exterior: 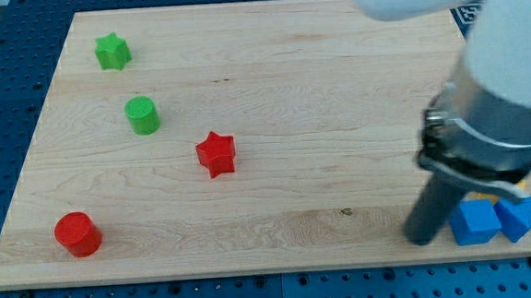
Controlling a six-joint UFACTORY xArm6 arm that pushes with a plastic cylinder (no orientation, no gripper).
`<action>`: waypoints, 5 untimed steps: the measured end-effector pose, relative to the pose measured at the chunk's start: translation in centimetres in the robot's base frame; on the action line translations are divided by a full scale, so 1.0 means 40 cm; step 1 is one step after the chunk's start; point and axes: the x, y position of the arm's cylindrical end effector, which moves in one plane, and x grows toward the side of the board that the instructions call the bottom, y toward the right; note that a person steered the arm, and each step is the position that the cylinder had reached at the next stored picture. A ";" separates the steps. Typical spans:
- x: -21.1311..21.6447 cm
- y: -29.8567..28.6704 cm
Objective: Push red star slightly right
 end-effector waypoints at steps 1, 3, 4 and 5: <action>-0.003 -0.169; -0.076 -0.448; -0.150 -0.514; -0.229 -0.571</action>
